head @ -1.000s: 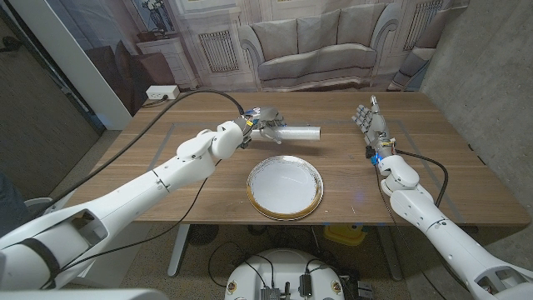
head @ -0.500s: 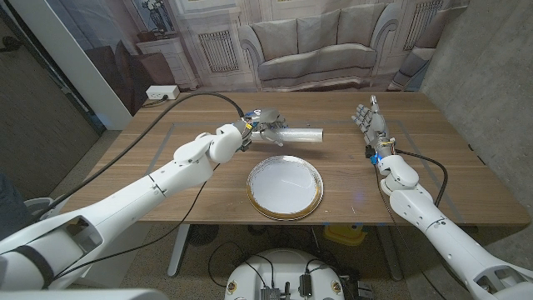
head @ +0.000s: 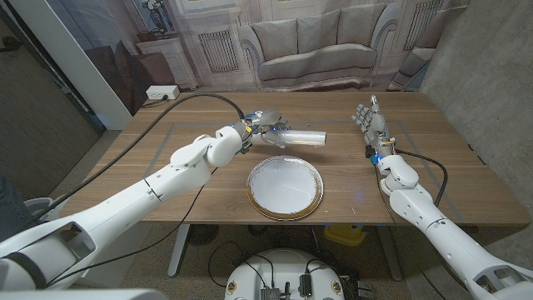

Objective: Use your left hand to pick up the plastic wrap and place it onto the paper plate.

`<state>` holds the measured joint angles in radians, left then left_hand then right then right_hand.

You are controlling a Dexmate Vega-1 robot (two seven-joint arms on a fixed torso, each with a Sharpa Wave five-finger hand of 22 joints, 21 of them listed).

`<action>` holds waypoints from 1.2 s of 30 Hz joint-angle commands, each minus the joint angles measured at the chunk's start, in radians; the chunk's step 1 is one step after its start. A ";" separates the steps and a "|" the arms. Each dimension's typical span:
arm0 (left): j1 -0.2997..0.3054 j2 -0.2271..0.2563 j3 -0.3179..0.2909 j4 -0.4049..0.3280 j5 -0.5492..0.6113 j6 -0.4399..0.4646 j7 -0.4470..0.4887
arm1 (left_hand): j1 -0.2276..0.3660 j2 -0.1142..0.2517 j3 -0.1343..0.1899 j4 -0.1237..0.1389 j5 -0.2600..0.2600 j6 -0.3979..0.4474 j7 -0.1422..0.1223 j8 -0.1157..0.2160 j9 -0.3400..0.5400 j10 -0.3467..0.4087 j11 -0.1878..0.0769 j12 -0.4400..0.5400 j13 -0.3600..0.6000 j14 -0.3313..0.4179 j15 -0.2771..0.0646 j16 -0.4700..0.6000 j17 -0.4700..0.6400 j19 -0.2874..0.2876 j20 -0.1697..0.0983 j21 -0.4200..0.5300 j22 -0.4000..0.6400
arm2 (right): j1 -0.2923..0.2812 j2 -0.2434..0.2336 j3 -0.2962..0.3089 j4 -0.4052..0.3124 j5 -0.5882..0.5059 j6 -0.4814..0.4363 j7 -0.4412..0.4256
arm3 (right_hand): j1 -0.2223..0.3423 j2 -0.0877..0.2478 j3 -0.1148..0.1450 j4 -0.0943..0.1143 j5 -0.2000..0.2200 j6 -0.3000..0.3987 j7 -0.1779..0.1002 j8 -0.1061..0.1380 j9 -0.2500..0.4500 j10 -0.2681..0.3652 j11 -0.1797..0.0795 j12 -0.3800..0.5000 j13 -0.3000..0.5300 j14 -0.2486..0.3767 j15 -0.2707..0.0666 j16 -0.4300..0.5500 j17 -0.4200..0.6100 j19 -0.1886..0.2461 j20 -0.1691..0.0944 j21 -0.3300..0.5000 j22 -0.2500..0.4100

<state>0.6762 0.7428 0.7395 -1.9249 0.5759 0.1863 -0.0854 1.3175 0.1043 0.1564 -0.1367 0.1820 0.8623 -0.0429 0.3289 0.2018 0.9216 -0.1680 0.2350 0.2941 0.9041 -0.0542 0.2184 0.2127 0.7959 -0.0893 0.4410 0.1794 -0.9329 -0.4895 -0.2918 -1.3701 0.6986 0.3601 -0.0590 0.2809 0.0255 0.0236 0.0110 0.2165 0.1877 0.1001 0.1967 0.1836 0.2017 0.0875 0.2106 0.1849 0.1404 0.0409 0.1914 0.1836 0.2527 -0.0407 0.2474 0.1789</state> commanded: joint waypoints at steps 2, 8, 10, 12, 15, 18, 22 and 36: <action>0.038 0.025 -0.021 -0.055 0.025 -0.022 -0.019 | 0.012 0.028 0.040 0.034 0.006 0.105 -0.043 0.026 0.003 0.031 -0.024 -0.003 0.004 0.080 -0.170 0.004 0.007 0.002 -0.029 0.001 0.004 | 0.007 0.004 -0.004 0.009 0.000 -0.001 0.005 | 0.004 0.004 -0.006 0.001 -0.003 0.007 0.000 0.000 0.005 0.007 0.001 0.002 0.001 0.011 0.001 -0.001 0.004 0.010 -0.014 -0.002 0.004; 0.057 0.035 -0.034 -0.066 0.025 -0.039 -0.017 | 0.012 0.028 0.041 0.034 0.006 0.104 -0.044 0.025 0.003 0.033 -0.022 -0.003 0.006 0.080 -0.170 0.004 0.008 0.001 -0.029 0.001 0.004 | 0.010 0.003 -0.006 0.006 -0.001 -0.008 0.002 | 0.004 0.005 -0.006 0.001 -0.003 0.007 0.000 0.000 0.005 0.007 0.003 0.002 0.001 0.012 0.001 -0.001 0.004 0.011 -0.014 -0.003 0.004; 0.066 0.039 -0.039 -0.067 0.022 -0.049 -0.009 | 0.012 0.028 0.042 0.034 0.006 0.105 -0.045 0.026 0.003 0.034 -0.022 -0.003 0.006 0.080 -0.170 0.004 0.008 0.000 -0.029 0.001 0.004 | 0.012 0.002 -0.006 0.005 -0.002 -0.011 0.001 | 0.004 0.005 -0.006 0.001 -0.003 0.007 0.000 0.000 0.005 0.007 0.002 0.002 0.001 0.012 0.002 -0.001 0.004 0.012 -0.014 -0.003 0.004; 0.069 0.038 -0.042 -0.065 0.021 -0.058 -0.006 | 0.011 0.028 0.042 0.034 0.006 0.105 -0.045 0.026 0.003 0.034 -0.023 -0.004 0.007 0.080 -0.169 0.004 0.008 -0.001 -0.028 0.000 0.004 | 0.012 0.002 -0.007 0.005 -0.002 -0.012 0.001 | 0.004 0.005 -0.007 0.001 -0.003 0.008 0.000 0.000 0.005 0.007 0.002 0.001 0.001 0.012 0.002 -0.001 0.004 0.011 -0.014 -0.004 0.004; 0.078 0.040 -0.046 -0.065 0.020 -0.070 0.000 | 0.011 0.028 0.042 0.034 0.006 0.106 -0.044 0.026 0.003 0.035 -0.022 -0.004 0.008 0.080 -0.170 0.004 0.009 -0.001 -0.028 0.000 0.004 | 0.016 0.000 -0.008 0.005 -0.003 -0.016 0.002 | 0.005 0.005 -0.007 0.000 -0.003 0.007 0.001 0.000 0.005 0.006 0.001 0.001 0.001 0.012 0.001 -0.001 0.004 0.012 -0.013 -0.005 0.004; 0.085 0.042 -0.047 -0.068 0.022 -0.076 -0.004 | 0.012 0.029 0.043 0.034 0.006 0.107 -0.044 0.027 0.003 0.036 -0.024 -0.005 0.009 0.081 -0.171 0.005 0.010 -0.004 -0.028 0.000 0.005 | 0.019 0.000 -0.009 0.006 -0.004 -0.019 0.002 | 0.005 0.005 -0.007 0.000 -0.003 0.008 0.001 0.000 0.005 0.007 0.001 0.001 0.001 0.011 0.001 -0.001 0.004 0.012 -0.013 -0.005 0.004; 0.092 0.043 -0.049 -0.071 0.022 -0.084 -0.010 | 0.012 0.029 0.045 0.033 0.006 0.106 -0.044 0.026 0.002 0.037 -0.024 -0.005 0.010 0.083 -0.171 0.006 0.011 -0.004 -0.028 0.000 0.005 | 0.022 -0.001 -0.009 0.008 -0.002 -0.022 0.005 | 0.005 0.006 -0.007 0.000 -0.003 0.008 0.002 0.000 0.005 0.007 0.001 0.001 0.001 0.011 0.002 -0.001 0.004 0.013 -0.013 -0.006 0.004; 0.110 0.063 -0.055 -0.098 0.032 -0.104 -0.049 | 0.013 0.027 0.047 0.032 0.006 0.106 -0.046 0.027 0.002 0.038 -0.024 -0.008 0.015 0.081 -0.171 0.005 0.014 -0.007 -0.029 0.000 0.005 | 0.025 -0.005 -0.006 0.014 0.005 -0.027 0.013 | 0.005 0.007 -0.008 0.000 -0.004 0.008 0.001 0.000 0.005 0.008 0.003 0.002 0.001 0.012 0.002 -0.001 0.004 0.013 -0.012 -0.009 0.004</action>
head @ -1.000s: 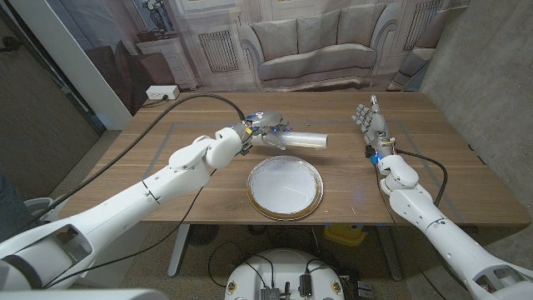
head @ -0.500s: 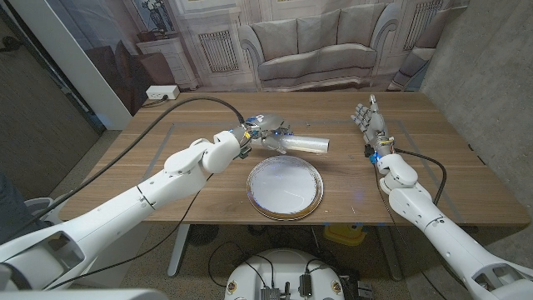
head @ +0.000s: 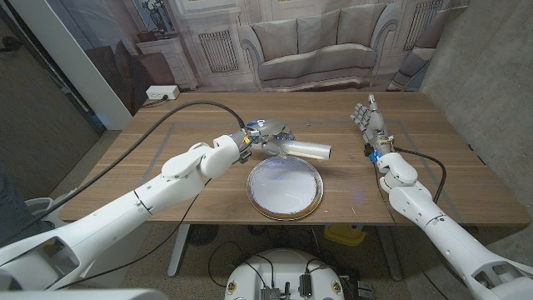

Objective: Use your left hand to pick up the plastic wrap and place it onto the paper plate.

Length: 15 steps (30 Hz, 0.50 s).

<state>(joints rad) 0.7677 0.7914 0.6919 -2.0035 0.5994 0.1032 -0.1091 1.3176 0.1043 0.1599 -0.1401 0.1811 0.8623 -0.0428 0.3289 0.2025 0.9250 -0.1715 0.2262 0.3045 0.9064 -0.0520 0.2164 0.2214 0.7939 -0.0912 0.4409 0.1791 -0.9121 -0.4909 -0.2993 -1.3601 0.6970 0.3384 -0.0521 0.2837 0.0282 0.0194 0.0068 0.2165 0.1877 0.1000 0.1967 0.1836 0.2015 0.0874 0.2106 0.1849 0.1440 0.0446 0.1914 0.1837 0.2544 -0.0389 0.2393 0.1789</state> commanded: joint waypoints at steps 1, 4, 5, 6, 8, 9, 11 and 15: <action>0.021 0.016 -0.009 -0.021 0.008 -0.024 -0.024 | 0.013 0.027 0.043 0.035 0.007 0.107 -0.047 0.027 0.001 0.036 -0.021 0.001 0.005 0.078 -0.173 0.007 0.005 -0.006 -0.027 0.000 0.006 | 0.004 -0.004 0.001 0.004 0.007 -0.005 0.006 | 0.002 0.004 -0.004 0.004 -0.004 0.009 0.001 0.000 0.005 0.008 0.003 0.002 0.001 0.008 -0.001 -0.001 0.004 0.012 -0.014 -0.001 0.004; 0.029 0.018 -0.016 -0.025 0.006 -0.028 -0.020 | 0.014 0.026 0.044 0.034 0.007 0.107 -0.049 0.027 0.001 0.034 -0.020 -0.001 0.006 0.078 -0.174 0.007 0.006 -0.006 -0.027 0.000 0.006 | 0.002 -0.004 0.002 0.003 0.008 -0.006 0.006 | 0.003 0.004 -0.004 0.004 -0.004 0.009 0.001 0.000 0.005 0.008 0.002 0.001 0.001 0.008 -0.001 -0.001 0.004 0.012 -0.015 -0.002 0.004; 0.032 0.018 -0.017 -0.027 0.007 -0.029 -0.019 | 0.014 0.026 0.044 0.034 0.007 0.107 -0.049 0.027 0.001 0.034 -0.021 0.000 0.006 0.078 -0.174 0.007 0.006 -0.006 -0.027 0.000 0.006 | 0.002 -0.005 0.002 0.003 0.008 -0.006 0.006 | 0.003 0.004 -0.004 0.004 -0.004 0.008 0.001 0.000 0.005 0.008 0.002 0.001 0.001 0.008 -0.001 -0.001 0.004 0.012 -0.015 -0.002 0.004; 0.035 0.019 -0.019 -0.029 0.006 -0.030 -0.019 | 0.014 0.025 0.044 0.034 0.007 0.106 -0.048 0.027 0.001 0.036 -0.020 0.000 0.006 0.078 -0.174 0.007 0.006 -0.007 -0.027 0.000 0.006 | 0.002 -0.005 0.002 0.002 0.007 -0.006 0.006 | 0.003 0.004 -0.004 0.003 -0.004 0.009 0.001 0.000 0.005 0.008 0.002 0.001 0.001 0.008 -0.001 -0.001 0.004 0.013 -0.015 -0.002 0.004; 0.042 0.021 -0.023 -0.035 0.004 -0.030 -0.019 | 0.014 0.025 0.044 0.034 0.006 0.107 -0.049 0.027 0.001 0.036 -0.021 -0.001 0.007 0.076 -0.174 0.006 0.006 -0.007 -0.027 0.000 0.006 | 0.001 -0.006 0.002 0.001 0.007 -0.007 0.006 | 0.003 0.005 -0.004 0.003 -0.004 0.009 0.001 0.000 0.005 0.008 0.002 0.001 0.001 0.008 -0.002 -0.001 0.004 0.013 -0.015 -0.002 0.004; 0.047 0.022 -0.026 -0.038 0.001 -0.029 -0.019 | 0.013 0.025 0.044 0.034 0.006 0.106 -0.048 0.027 0.001 0.035 -0.021 -0.001 0.007 0.076 -0.173 0.006 0.006 -0.008 -0.026 0.000 0.006 | 0.001 -0.006 0.002 0.000 0.007 -0.008 0.006 | 0.003 0.005 -0.004 0.003 -0.004 0.009 0.001 0.000 0.005 0.008 0.002 0.001 0.001 0.008 -0.002 -0.002 0.004 0.012 -0.014 -0.003 0.004; 0.058 0.024 -0.031 -0.044 -0.007 -0.028 -0.017 | 0.013 0.025 0.045 0.034 0.007 0.107 -0.049 0.027 0.001 0.036 -0.022 -0.001 0.008 0.076 -0.173 0.006 0.007 -0.008 -0.026 0.000 0.006 | 0.000 -0.007 0.002 -0.001 0.007 -0.009 0.005 | 0.003 0.005 -0.005 0.003 -0.004 0.008 0.001 0.000 0.005 0.008 0.002 0.001 0.001 0.008 -0.002 -0.001 0.004 0.013 -0.015 -0.003 0.004; 0.077 0.031 -0.037 -0.057 -0.012 -0.025 -0.016 | 0.014 0.025 0.046 0.034 0.007 0.107 -0.048 0.027 0.001 0.036 -0.022 -0.002 0.009 0.078 -0.174 0.007 0.008 -0.010 -0.025 -0.001 0.006 | 0.000 -0.007 0.001 -0.001 0.008 -0.011 0.007 | 0.003 0.005 -0.005 0.003 -0.004 0.009 0.001 0.000 0.005 0.008 0.003 0.001 0.001 0.009 -0.002 -0.001 0.004 0.013 -0.015 -0.004 0.004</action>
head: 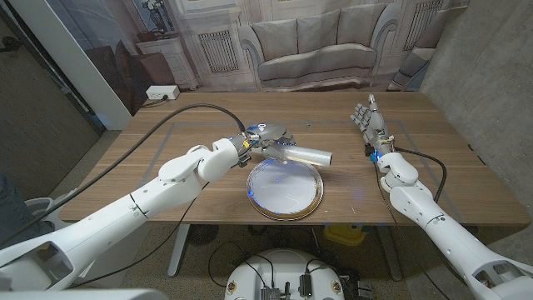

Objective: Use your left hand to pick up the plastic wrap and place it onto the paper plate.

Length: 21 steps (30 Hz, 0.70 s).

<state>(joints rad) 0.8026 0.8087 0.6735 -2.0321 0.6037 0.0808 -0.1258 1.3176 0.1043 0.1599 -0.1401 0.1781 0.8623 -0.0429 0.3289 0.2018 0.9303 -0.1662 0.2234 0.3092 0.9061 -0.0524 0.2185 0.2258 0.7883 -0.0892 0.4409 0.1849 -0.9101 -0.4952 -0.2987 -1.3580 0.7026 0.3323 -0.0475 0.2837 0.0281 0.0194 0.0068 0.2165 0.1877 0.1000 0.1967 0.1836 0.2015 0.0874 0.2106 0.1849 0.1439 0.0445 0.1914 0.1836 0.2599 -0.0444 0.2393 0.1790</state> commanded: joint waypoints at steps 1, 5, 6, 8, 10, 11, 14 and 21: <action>0.047 0.016 -0.019 -0.034 -0.014 0.001 -0.001 | 0.014 0.024 0.046 0.033 0.009 0.107 -0.048 0.028 0.002 0.031 -0.028 0.001 0.005 0.078 -0.174 0.005 0.004 -0.004 -0.028 0.000 0.001 | 0.000 -0.003 -0.001 -0.002 0.003 -0.006 0.005 | 0.003 0.005 -0.005 0.003 -0.004 0.010 0.000 0.000 0.005 0.008 0.003 0.001 0.001 0.009 -0.001 -0.001 0.004 0.008 -0.009 -0.004 0.004; 0.062 0.027 -0.026 -0.057 -0.004 0.014 -0.006 | 0.012 0.023 0.045 0.034 0.009 0.106 -0.048 0.027 0.001 0.030 -0.027 -0.001 0.006 0.075 -0.172 0.004 0.004 -0.007 -0.027 -0.001 0.001 | 0.005 -0.002 -0.004 0.002 0.000 -0.004 0.010 | 0.003 0.006 -0.005 0.003 -0.004 0.009 0.000 0.000 0.005 0.008 0.002 0.001 0.001 0.009 -0.002 -0.001 0.004 0.008 -0.009 -0.005 0.004; 0.066 0.030 -0.027 -0.064 0.003 0.019 -0.007 | 0.012 0.024 0.046 0.034 0.009 0.107 -0.049 0.027 0.001 0.031 -0.028 0.000 0.007 0.075 -0.172 0.004 0.004 -0.007 -0.027 -0.001 0.001 | 0.007 -0.002 -0.004 0.003 0.000 -0.004 0.011 | 0.003 0.006 -0.005 0.003 -0.004 0.009 0.000 0.000 0.005 0.008 0.003 0.001 0.001 0.009 -0.001 -0.001 0.004 0.008 -0.009 -0.005 0.004; 0.073 0.035 -0.028 -0.076 0.014 0.027 -0.009 | 0.011 0.023 0.046 0.035 0.009 0.105 -0.048 0.027 0.001 0.031 -0.029 -0.001 0.007 0.074 -0.172 0.003 0.005 -0.008 -0.026 -0.001 0.001 | 0.010 -0.001 -0.005 0.006 0.000 -0.003 0.015 | 0.003 0.006 -0.005 0.003 -0.004 0.009 0.000 0.000 0.005 0.008 0.003 0.001 0.001 0.009 -0.001 -0.001 0.004 0.009 -0.009 -0.006 0.004; 0.078 0.038 -0.030 -0.086 0.020 0.034 -0.015 | 0.011 0.023 0.046 0.035 0.009 0.104 -0.050 0.026 0.001 0.029 -0.028 -0.002 0.008 0.073 -0.172 0.003 0.005 -0.009 -0.026 -0.001 0.001 | 0.012 0.000 -0.006 0.008 0.000 -0.003 0.017 | 0.003 0.006 -0.005 0.003 -0.004 0.009 0.000 0.000 0.005 0.008 0.002 0.001 0.001 0.009 -0.001 -0.001 0.004 0.009 -0.009 -0.006 0.004; 0.082 0.040 -0.031 -0.091 0.025 0.037 -0.015 | 0.010 0.023 0.046 0.035 0.009 0.106 -0.050 0.027 0.001 0.029 -0.028 -0.002 0.008 0.073 -0.172 0.003 0.005 -0.009 -0.026 -0.001 0.001 | 0.012 0.000 -0.007 0.008 0.001 -0.003 0.018 | 0.003 0.006 -0.006 0.003 -0.004 0.009 0.001 0.000 0.005 0.008 0.002 0.001 0.001 0.009 -0.002 -0.001 0.004 0.009 -0.009 -0.006 0.004; 0.088 0.043 -0.033 -0.101 0.034 0.045 -0.020 | 0.010 0.023 0.046 0.035 0.009 0.107 -0.050 0.027 0.001 0.030 -0.028 -0.002 0.009 0.073 -0.172 0.003 0.006 -0.010 -0.026 -0.001 0.001 | 0.013 0.000 -0.007 0.008 0.002 -0.005 0.019 | 0.004 0.007 -0.006 0.002 -0.004 0.009 0.000 0.000 0.005 0.008 0.003 0.001 0.001 0.009 -0.002 -0.001 0.004 0.009 -0.009 -0.007 0.004; 0.095 0.041 -0.036 -0.101 0.037 0.056 -0.033 | 0.009 0.023 0.047 0.036 0.009 0.105 -0.051 0.027 0.001 0.030 -0.029 -0.004 0.011 0.072 -0.172 0.003 0.007 -0.013 -0.025 -0.002 0.001 | 0.012 -0.002 -0.008 0.004 0.000 -0.010 0.015 | 0.004 0.008 -0.006 0.002 -0.004 0.009 0.000 -0.001 0.005 0.008 0.003 0.001 0.001 0.009 -0.001 -0.002 0.004 0.010 -0.009 -0.008 0.004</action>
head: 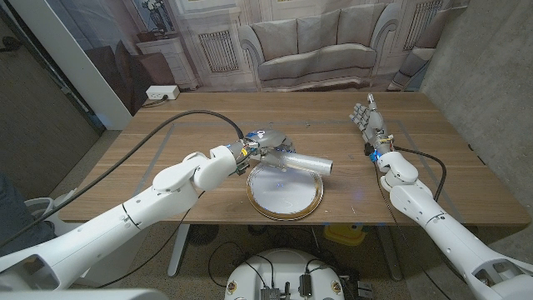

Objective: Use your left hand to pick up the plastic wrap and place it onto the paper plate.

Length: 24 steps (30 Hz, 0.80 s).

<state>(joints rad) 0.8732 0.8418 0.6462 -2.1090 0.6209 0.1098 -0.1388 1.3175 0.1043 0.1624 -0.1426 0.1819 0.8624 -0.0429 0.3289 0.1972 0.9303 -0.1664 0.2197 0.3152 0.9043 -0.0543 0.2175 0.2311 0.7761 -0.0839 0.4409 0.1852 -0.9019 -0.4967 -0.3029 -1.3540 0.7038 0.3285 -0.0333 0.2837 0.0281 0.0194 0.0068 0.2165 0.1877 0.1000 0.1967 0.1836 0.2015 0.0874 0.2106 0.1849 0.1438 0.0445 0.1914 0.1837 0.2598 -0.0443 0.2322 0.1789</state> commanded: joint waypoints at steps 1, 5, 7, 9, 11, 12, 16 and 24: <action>0.024 0.006 -0.008 -0.021 0.016 0.028 -0.022 | 0.009 0.023 0.045 0.038 0.006 0.107 -0.051 0.027 0.006 0.031 -0.029 0.000 0.005 0.074 -0.170 0.004 0.002 0.000 -0.031 -0.001 0.001 | 0.004 0.000 -0.004 0.001 -0.001 -0.006 0.001 | 0.004 0.008 -0.006 0.002 -0.004 0.009 0.000 -0.001 0.005 0.008 0.003 0.001 0.001 0.009 -0.002 -0.002 0.004 0.010 -0.009 -0.001 0.004; 0.028 0.003 -0.010 -0.010 -0.006 0.025 -0.026 | 0.007 0.023 0.045 0.039 0.006 0.105 -0.050 0.027 0.005 0.030 -0.028 -0.001 0.006 0.073 -0.169 0.004 0.003 -0.002 -0.031 -0.002 0.001 | 0.006 0.001 -0.006 0.003 0.000 -0.010 0.001 | 0.004 0.008 -0.006 0.002 -0.004 0.010 0.000 0.000 0.005 0.009 0.002 0.001 0.001 0.009 -0.001 -0.002 0.004 0.010 -0.009 -0.002 0.004; 0.030 0.003 -0.009 -0.006 -0.012 0.022 -0.025 | 0.007 0.023 0.045 0.039 0.006 0.106 -0.050 0.027 0.005 0.030 -0.028 -0.001 0.007 0.074 -0.170 0.004 0.003 -0.003 -0.030 -0.002 0.001 | 0.008 0.002 -0.007 0.005 0.000 -0.011 0.003 | 0.004 0.008 -0.007 0.002 -0.004 0.010 0.000 0.000 0.005 0.009 0.002 0.001 0.001 0.009 -0.002 -0.002 0.004 0.010 -0.009 -0.003 0.004; 0.032 0.003 -0.008 -0.005 -0.014 0.022 -0.024 | 0.007 0.024 0.046 0.039 0.006 0.106 -0.050 0.027 0.005 0.033 -0.028 0.000 0.007 0.074 -0.170 0.005 0.003 -0.003 -0.030 -0.002 0.001 | 0.010 0.002 -0.008 0.007 0.000 -0.014 0.004 | 0.004 0.008 -0.007 0.002 -0.004 0.009 0.000 -0.001 0.005 0.009 0.002 0.001 0.001 0.009 -0.002 -0.002 0.004 0.010 -0.009 -0.003 0.004; 0.034 0.003 -0.007 -0.006 -0.017 0.022 -0.024 | 0.007 0.023 0.046 0.039 0.006 0.108 -0.050 0.028 0.005 0.032 -0.028 -0.001 0.008 0.075 -0.171 0.005 0.004 -0.003 -0.030 -0.001 0.001 | 0.012 0.001 -0.009 0.007 0.000 -0.015 0.005 | 0.004 0.008 -0.007 0.002 -0.004 0.009 0.000 -0.001 0.005 0.008 0.001 0.001 0.001 0.009 -0.002 -0.002 0.004 0.010 -0.009 -0.003 0.004; 0.035 0.004 -0.006 -0.007 -0.015 0.023 -0.024 | 0.007 0.023 0.046 0.039 0.006 0.108 -0.050 0.028 0.005 0.032 -0.028 -0.001 0.008 0.075 -0.171 0.005 0.004 -0.004 -0.029 -0.001 0.001 | 0.013 0.002 -0.009 0.008 0.000 -0.015 0.006 | 0.004 0.008 -0.007 0.002 -0.004 0.009 0.000 -0.001 0.005 0.008 0.001 0.001 0.001 0.009 -0.001 -0.002 0.004 0.010 -0.009 -0.003 0.004; 0.039 0.005 0.000 -0.016 -0.004 0.031 -0.026 | 0.007 0.023 0.047 0.039 0.006 0.108 -0.050 0.028 0.005 0.033 -0.028 -0.001 0.009 0.076 -0.171 0.006 0.005 -0.004 -0.030 -0.001 0.001 | 0.016 0.003 -0.010 0.013 0.001 -0.015 0.011 | 0.004 0.009 -0.007 0.001 -0.004 0.010 0.000 -0.001 0.005 0.008 0.001 0.001 0.001 0.009 -0.001 -0.002 0.004 0.011 -0.009 -0.004 0.004; 0.047 0.000 0.020 -0.032 0.070 0.071 -0.023 | 0.006 0.024 0.048 0.039 0.006 0.109 -0.051 0.028 0.005 0.031 -0.027 -0.003 0.012 0.075 -0.171 0.006 0.007 -0.007 -0.029 -0.001 0.002 | 0.017 0.001 -0.009 0.018 0.007 -0.016 0.019 | 0.005 0.009 -0.008 0.001 -0.004 0.009 0.000 -0.001 0.005 0.008 0.002 0.001 0.001 0.009 -0.001 -0.002 0.004 0.011 -0.009 -0.006 0.004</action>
<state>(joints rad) 0.9095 0.8458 0.6462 -2.1253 0.6264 0.1436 -0.1620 1.3175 0.1043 0.1624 -0.1425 0.1810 0.8624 -0.0429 0.3289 0.1980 0.9304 -0.1666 0.2174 0.3244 0.9025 -0.0561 0.2176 0.2350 0.7706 -0.0822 0.4409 0.1851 -0.8884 -0.4958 -0.3111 -1.3438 0.7044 0.3148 -0.0234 0.2876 0.0320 0.0164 0.0038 0.2165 0.1877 0.1000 0.1967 0.1836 0.2014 0.0873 0.2106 0.1848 0.1438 0.0444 0.1914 0.1836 0.2633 -0.0407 0.2322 0.1789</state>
